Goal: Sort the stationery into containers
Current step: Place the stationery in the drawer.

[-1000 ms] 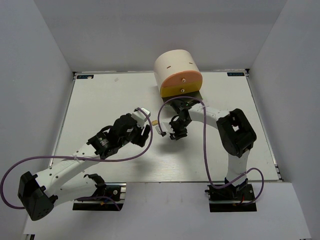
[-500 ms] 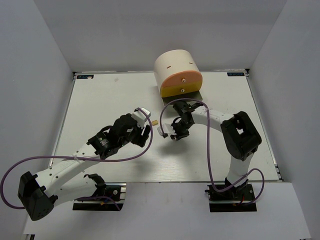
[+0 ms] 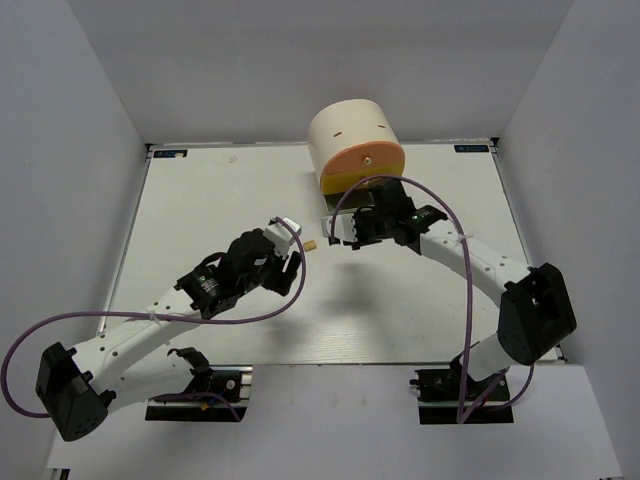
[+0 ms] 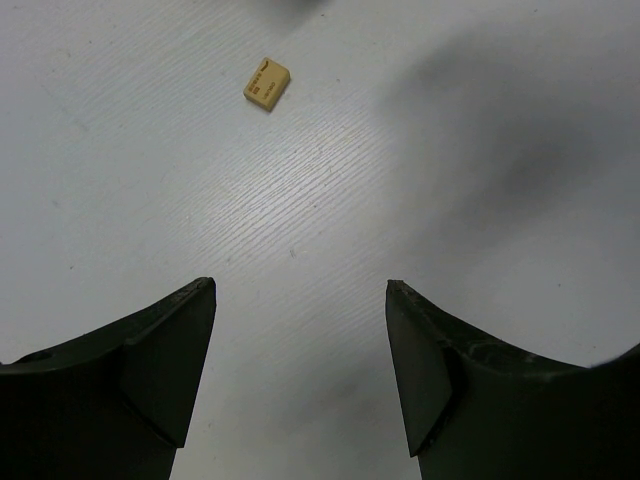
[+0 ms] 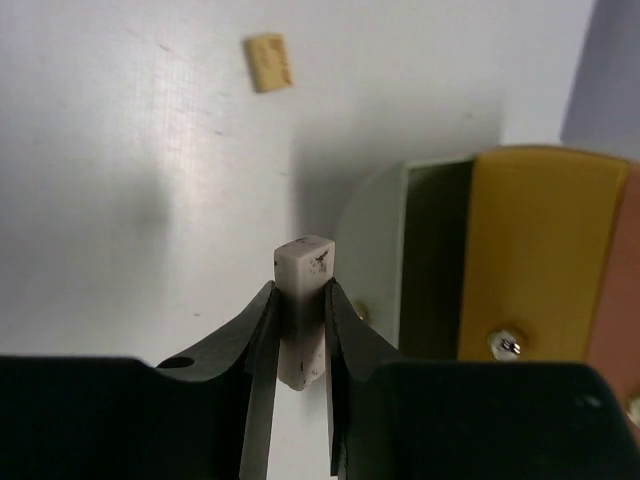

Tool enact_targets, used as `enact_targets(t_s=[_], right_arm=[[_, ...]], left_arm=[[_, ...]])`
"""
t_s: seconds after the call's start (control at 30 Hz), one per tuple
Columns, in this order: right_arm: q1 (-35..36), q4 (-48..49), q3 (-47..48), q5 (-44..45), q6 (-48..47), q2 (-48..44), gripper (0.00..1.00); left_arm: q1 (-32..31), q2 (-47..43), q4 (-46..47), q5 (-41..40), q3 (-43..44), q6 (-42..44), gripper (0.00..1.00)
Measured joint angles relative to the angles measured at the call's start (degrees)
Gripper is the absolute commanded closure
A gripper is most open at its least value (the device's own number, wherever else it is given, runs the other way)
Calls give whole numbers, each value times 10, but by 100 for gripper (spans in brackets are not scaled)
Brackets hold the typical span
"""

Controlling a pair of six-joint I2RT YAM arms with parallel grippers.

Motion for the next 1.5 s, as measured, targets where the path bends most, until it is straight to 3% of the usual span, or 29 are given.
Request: enact_targets(t_s=[0.47, 0.63, 1.07, 1.23, 1.4, 1.5], right_arm=[[-20, 173, -1, 144, 17, 89, 97], [-23, 197, 19, 167, 17, 134, 92], [-29, 226, 41, 176, 32, 149, 92], [-31, 233, 49, 174, 37, 149, 82], [-32, 250, 62, 183, 42, 163, 60], [-33, 252, 62, 189, 45, 170, 53]], left_arm=[[0, 5, 1, 0, 0, 0, 21], [0, 9, 1, 2, 0, 0, 21], [0, 11, 1, 2, 0, 0, 21], [0, 16, 1, 2, 0, 0, 21], [0, 19, 1, 3, 0, 0, 21], [0, 20, 1, 3, 0, 0, 21]])
